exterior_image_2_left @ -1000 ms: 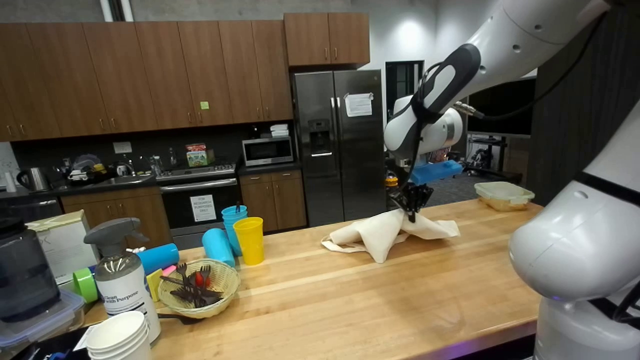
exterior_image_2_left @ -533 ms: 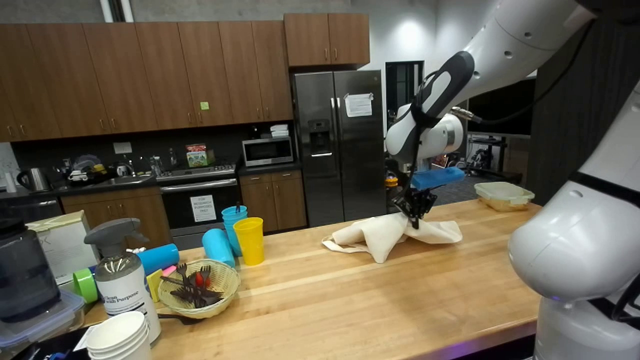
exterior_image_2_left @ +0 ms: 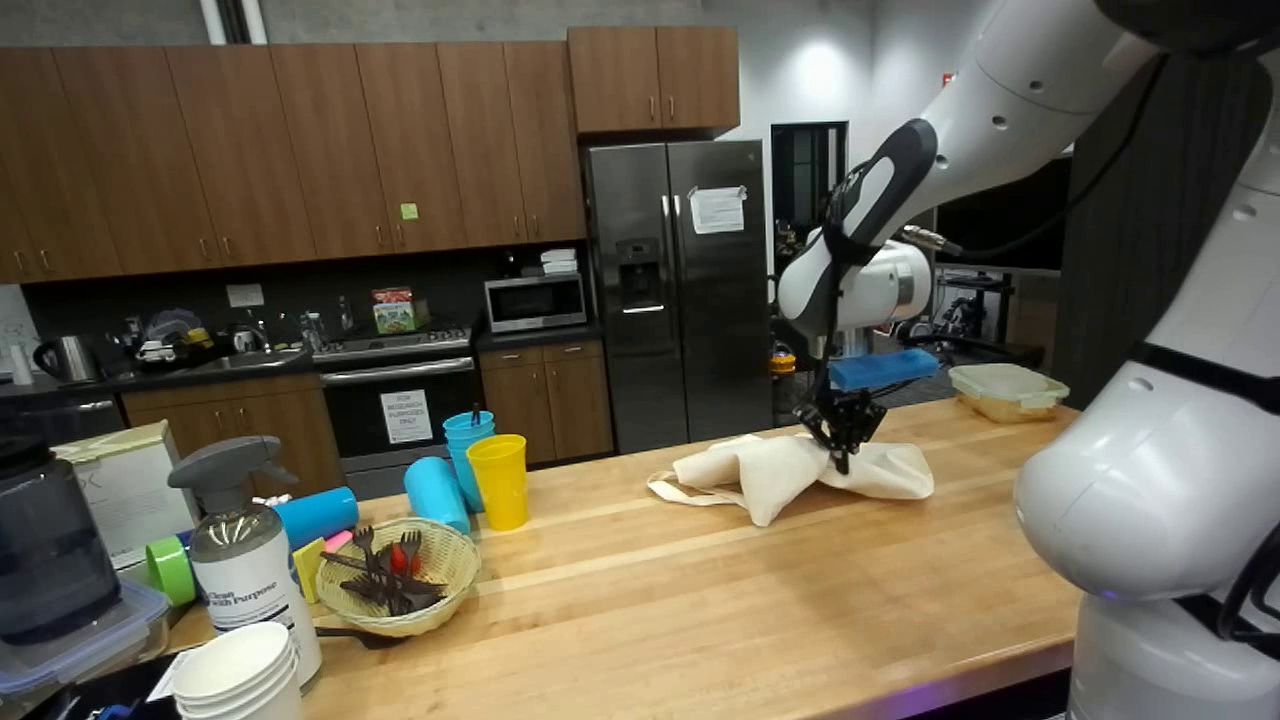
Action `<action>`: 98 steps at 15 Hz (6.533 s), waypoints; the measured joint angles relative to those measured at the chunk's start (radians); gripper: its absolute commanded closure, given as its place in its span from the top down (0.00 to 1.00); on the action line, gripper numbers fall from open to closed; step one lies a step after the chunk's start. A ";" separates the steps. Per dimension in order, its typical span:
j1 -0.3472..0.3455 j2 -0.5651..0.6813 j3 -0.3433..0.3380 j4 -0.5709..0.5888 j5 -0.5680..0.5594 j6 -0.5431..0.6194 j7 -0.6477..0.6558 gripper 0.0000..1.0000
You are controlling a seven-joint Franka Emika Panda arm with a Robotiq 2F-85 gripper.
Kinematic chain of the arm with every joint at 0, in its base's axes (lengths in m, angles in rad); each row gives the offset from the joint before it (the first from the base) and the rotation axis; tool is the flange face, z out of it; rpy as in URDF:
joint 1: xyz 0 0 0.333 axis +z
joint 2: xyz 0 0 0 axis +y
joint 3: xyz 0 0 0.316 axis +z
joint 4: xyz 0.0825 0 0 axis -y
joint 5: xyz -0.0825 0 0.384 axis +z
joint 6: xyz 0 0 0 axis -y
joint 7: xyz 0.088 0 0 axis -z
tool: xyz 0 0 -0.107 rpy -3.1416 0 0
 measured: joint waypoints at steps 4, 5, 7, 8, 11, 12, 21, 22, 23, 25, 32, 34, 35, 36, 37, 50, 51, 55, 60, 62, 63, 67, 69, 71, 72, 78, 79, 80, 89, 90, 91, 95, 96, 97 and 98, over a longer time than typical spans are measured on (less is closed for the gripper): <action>-0.021 0.064 -0.016 0.003 0.009 -0.001 0.003 0.01; -0.027 0.081 -0.018 0.005 0.011 -0.001 0.005 0.01; -0.039 0.109 -0.021 0.012 0.012 -0.002 0.015 0.01; -0.043 0.122 -0.023 0.017 0.013 -0.003 0.022 0.01; -0.052 0.152 -0.029 0.038 0.024 -0.023 0.027 0.01; -0.055 0.158 -0.030 0.047 0.031 -0.033 0.027 0.01; -0.062 0.195 -0.041 0.095 0.049 -0.087 0.027 0.01; -0.063 0.196 -0.041 0.098 0.049 -0.090 0.027 0.01; -0.063 0.197 -0.041 0.100 0.049 -0.092 0.027 0.01; -0.063 0.198 -0.041 0.103 0.049 -0.092 0.027 0.01; -0.055 0.192 -0.026 0.123 0.049 -0.091 0.027 0.01; -0.050 0.187 -0.019 0.129 0.049 -0.091 0.027 0.01; -0.048 0.183 -0.015 0.130 0.049 -0.090 0.027 0.01; -0.045 0.179 -0.011 0.131 0.049 -0.089 0.027 0.01; -0.044 0.175 -0.007 0.131 0.049 -0.088 0.027 0.01; -0.015 0.060 0.050 0.127 0.000 -0.064 0.035 0.01; -0.013 0.046 0.055 0.127 -0.006 -0.062 0.035 0.01; -0.003 -0.010 0.075 0.125 -0.025 -0.055 0.035 0.01; 0.006 -0.069 0.093 0.124 -0.043 -0.051 0.035 0.01; 0.007 -0.089 0.099 0.122 -0.047 -0.049 0.035 0.01; 0.007 -0.097 0.102 0.121 -0.050 -0.047 0.035 0.01; 0.007 -0.124 0.109 0.112 -0.059 -0.036 0.035 0.01; 0.007 -0.133 0.110 0.108 -0.062 -0.034 0.035 0.01; 0.007 -0.139 0.110 0.104 -0.063 -0.030 0.035 0.01; 0.007 -0.141 0.110 0.102 -0.063 -0.028 0.035 0.01; 0.007 -0.146 0.110 0.087 -0.063 -0.011 0.035 0.01; 0.007 -0.146 0.110 0.084 -0.063 -0.009 0.035 0.01; 0.006 -0.146 0.110 0.082 -0.063 -0.007 0.035 0.01; 0.001 -0.143 0.093 0.049 -0.063 0.003 0.034 0.01; 0.001 -0.142 0.089 0.046 -0.063 0.003 0.034 0.01; 0.000 -0.141 0.084 0.043 -0.063 0.003 0.033 0.01; -0.002 -0.125 0.063 0.037 -0.060 0.003 0.029 0.01; -0.002 -0.118 0.056 0.036 -0.059 0.003 0.028 0.01; -0.003 -0.110 0.049 0.035 -0.056 0.003 0.026 0.01; -0.003 -0.102 0.041 0.035 -0.051 0.003 0.024 0.01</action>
